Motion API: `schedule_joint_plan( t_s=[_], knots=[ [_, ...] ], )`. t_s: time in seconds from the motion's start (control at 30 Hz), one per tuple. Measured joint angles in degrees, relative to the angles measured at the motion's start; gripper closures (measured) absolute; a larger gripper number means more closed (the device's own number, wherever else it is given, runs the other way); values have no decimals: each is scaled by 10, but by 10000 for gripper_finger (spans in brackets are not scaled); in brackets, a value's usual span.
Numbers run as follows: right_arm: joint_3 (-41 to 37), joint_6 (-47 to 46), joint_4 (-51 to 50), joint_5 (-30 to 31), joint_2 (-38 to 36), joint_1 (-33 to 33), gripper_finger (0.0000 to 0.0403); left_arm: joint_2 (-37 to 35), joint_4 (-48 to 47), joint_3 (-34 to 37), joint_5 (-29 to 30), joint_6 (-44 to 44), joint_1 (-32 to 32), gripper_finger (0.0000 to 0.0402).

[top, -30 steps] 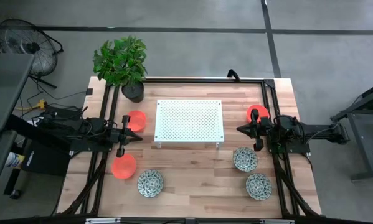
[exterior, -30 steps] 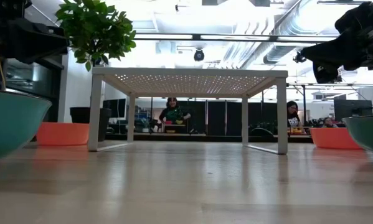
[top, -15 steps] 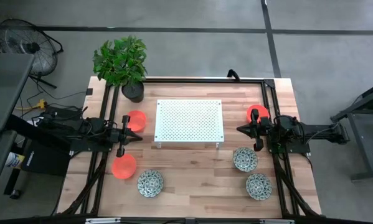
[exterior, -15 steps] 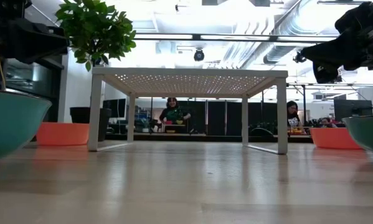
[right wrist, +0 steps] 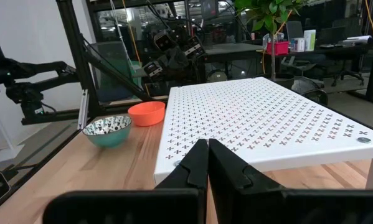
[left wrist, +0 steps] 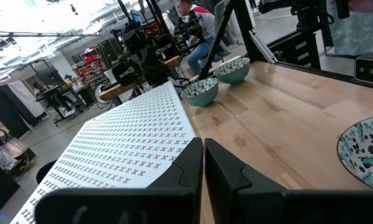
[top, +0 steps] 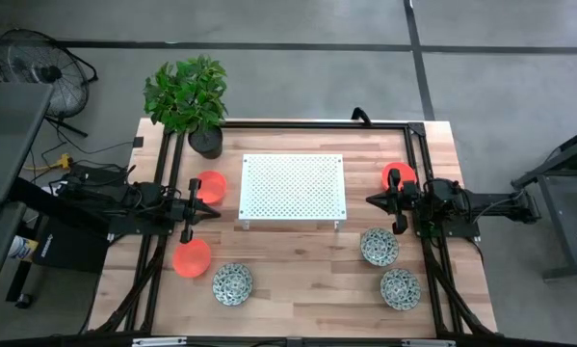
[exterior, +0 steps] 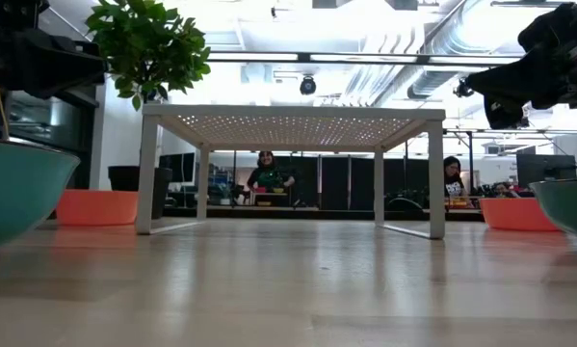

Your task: Pick & Place Mini bowls

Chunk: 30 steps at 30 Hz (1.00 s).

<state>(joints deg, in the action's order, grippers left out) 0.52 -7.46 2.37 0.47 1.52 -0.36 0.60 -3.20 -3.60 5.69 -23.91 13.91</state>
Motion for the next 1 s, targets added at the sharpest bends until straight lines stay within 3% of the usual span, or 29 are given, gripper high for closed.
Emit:
schedule_joint_plan(
  t_s=[0.8,1.0],
  knots=[
    [0,0,4,24,0,0,402,0,0,0,-2,0,0,392],
    [11,38,-12,25,5,0,402,0,0,0,-2,0,0,392]
  ],
)
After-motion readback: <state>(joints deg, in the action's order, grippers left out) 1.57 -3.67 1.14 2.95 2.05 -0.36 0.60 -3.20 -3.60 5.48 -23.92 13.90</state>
